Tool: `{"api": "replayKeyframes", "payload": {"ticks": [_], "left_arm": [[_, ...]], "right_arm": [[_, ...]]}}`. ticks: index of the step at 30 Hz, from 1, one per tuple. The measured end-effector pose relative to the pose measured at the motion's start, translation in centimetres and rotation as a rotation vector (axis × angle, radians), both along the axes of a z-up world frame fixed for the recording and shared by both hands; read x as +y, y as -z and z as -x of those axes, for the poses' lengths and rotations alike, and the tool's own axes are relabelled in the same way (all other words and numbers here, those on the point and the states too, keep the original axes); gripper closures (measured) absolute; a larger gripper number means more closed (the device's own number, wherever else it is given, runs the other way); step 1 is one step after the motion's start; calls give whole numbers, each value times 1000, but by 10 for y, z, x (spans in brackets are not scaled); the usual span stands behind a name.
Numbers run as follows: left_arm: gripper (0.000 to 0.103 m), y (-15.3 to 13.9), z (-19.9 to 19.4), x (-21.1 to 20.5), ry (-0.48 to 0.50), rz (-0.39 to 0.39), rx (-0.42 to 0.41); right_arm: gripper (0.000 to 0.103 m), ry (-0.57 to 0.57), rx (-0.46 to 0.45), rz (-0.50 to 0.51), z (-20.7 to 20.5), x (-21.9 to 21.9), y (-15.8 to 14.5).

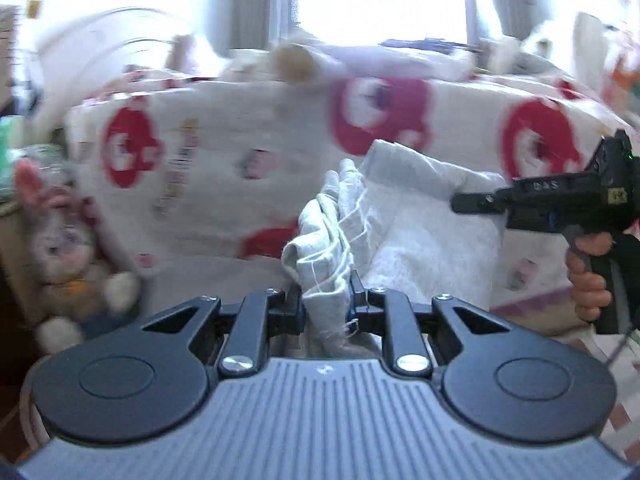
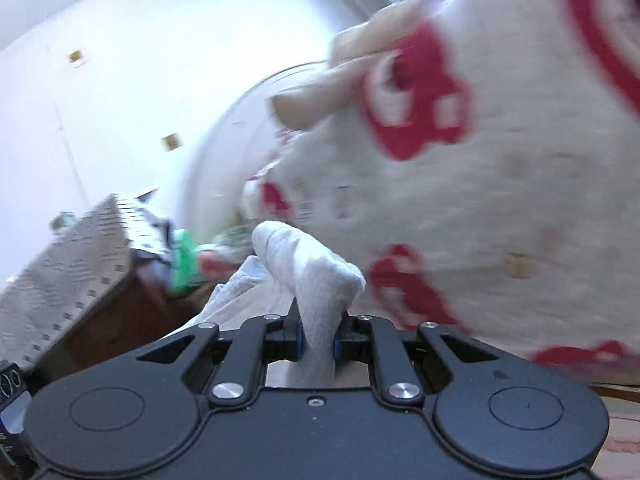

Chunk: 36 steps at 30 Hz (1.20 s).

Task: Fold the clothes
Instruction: 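Lift the folded sweatshirt with both grippers and carry it toward the clothes stack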

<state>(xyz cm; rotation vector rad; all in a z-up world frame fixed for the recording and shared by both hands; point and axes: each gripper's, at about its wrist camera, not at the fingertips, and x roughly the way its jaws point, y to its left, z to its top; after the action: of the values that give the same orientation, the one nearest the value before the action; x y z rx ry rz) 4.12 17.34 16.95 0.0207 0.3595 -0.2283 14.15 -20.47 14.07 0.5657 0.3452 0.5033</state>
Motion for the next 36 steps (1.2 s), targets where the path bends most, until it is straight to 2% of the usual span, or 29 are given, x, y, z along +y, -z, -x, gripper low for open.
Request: {"api": "replayKeyframes", "payload": {"ticks": [2,3,5,8,10,13,16,19,21,23,25,26,27,29,31,32,33,36], "left_arm": [[86,-6,-16,20,-60,2,7],[86,-5,-23,24,-84,-28,9],[86,3,-37,29,-131,-84,24],[86,6,-53,44,-188,-60,52],[86,4,-59,61,-223,-24,73],[86,8,-81,93,-255,94,153],[86,28,-107,121,-296,209,244],[86,49,-126,135,-320,283,323],[86,54,-132,141,-309,310,339],[85,58,-134,143,-304,298,343],[84,65,-136,141,-316,267,360],[84,69,-137,140,-323,254,368],[83,74,-137,140,-328,246,371],[82,81,-136,140,-333,231,367],[81,85,-133,139,-327,201,347],[81,86,-131,139,-324,186,338],[81,86,-130,140,-326,176,334],[82,81,-124,138,-351,153,318]], "right_arm": [[87,-45,40,-44,-19,18,-5],[87,-67,59,-66,-28,27,-8],[87,-91,61,-30,-46,44,-9],[87,-114,104,-8,-84,65,-7],[87,-143,132,-2,-111,78,-7],[87,-187,187,-9,-153,98,-3],[87,-191,239,40,-184,117,7],[87,-204,263,97,-207,128,20],[87,-202,277,90,-217,127,29],[87,-211,287,69,-225,124,36],[83,-206,303,54,-234,121,45],[76,-189,318,56,-238,120,51],[63,-160,331,64,-240,120,58],[49,-114,365,35,-241,117,71],[53,-105,406,-61,-242,110,86],[64,-111,407,-121,-241,107,91],[80,-122,390,-149,-240,108,92],[83,-159,308,-164,-237,119,83]]}}
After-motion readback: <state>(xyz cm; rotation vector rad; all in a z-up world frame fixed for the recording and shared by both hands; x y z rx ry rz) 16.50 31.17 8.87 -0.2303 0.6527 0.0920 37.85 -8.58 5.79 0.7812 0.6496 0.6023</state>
